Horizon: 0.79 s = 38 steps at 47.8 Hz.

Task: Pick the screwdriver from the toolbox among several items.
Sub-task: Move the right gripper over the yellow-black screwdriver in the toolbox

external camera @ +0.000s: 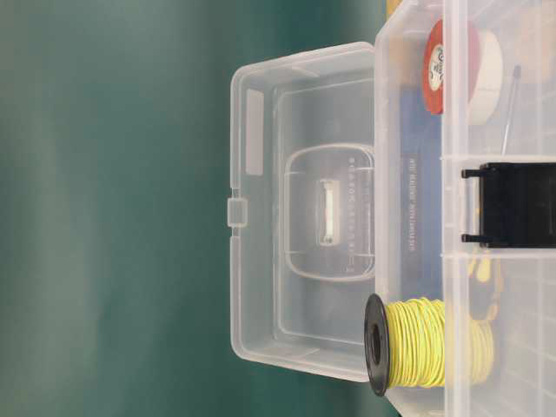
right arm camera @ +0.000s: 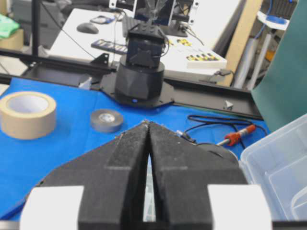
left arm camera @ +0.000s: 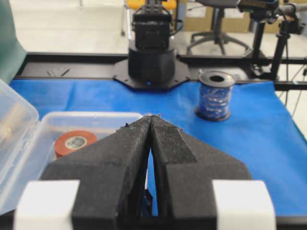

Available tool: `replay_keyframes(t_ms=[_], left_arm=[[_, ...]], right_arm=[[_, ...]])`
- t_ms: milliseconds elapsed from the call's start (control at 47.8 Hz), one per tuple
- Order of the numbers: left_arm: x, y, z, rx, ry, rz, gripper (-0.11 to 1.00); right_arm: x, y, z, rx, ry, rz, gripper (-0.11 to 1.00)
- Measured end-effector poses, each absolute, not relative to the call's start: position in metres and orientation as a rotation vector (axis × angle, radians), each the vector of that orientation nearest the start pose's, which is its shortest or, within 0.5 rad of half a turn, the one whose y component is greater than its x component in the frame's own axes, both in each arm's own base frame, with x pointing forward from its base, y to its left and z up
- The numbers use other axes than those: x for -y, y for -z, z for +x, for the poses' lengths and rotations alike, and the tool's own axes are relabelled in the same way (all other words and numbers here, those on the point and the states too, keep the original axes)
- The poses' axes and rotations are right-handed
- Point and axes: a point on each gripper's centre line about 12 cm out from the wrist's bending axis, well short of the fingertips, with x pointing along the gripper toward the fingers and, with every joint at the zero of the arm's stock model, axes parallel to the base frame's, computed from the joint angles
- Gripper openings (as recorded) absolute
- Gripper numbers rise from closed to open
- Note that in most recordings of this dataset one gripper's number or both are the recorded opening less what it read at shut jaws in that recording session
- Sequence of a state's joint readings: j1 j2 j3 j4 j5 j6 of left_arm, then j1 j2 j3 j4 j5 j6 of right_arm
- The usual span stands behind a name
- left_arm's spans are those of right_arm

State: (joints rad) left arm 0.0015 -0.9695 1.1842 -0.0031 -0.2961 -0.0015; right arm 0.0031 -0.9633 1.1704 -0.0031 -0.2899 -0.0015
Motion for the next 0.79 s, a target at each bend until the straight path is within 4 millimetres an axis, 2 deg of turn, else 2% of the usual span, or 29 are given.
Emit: replay_keyframes(t_ms=[125, 272, 439, 648, 711, 794], left_arm=[[-0.001, -0.291, 0.197, 0.081, -0.008, -0.022, 0.0], [-0.001, -0.292, 0.197, 0.083, -0.009, -0.022, 0.0], [-0.001, -0.292, 0.197, 0.083, -0.009, -0.025, 0.0], [-0.001, -0.291, 0.198, 0.078, -0.009, -0.031, 0.0], [-0.001, -0.29, 0.198, 0.077, -0.009, -0.031, 0.0], [-0.001, -0.29, 0.198, 0.077, -0.009, -0.031, 0.0]], right_arm=[[0.003, -0.297, 0.204, 0.058, 0.012, 0.012, 0.03], [0.007, -0.301, 0.225, -0.056, 0.034, 0.038, 0.03], [0.021, -0.302, 0.256, -0.21, 0.091, 0.087, 0.03], [0.04, -0.299, 0.305, -0.408, 0.157, 0.157, 0.03], [0.046, -0.296, 0.319, -0.469, 0.174, 0.177, 0.07], [0.054, -0.292, 0.342, -0.557, 0.199, 0.21, 0.2]])
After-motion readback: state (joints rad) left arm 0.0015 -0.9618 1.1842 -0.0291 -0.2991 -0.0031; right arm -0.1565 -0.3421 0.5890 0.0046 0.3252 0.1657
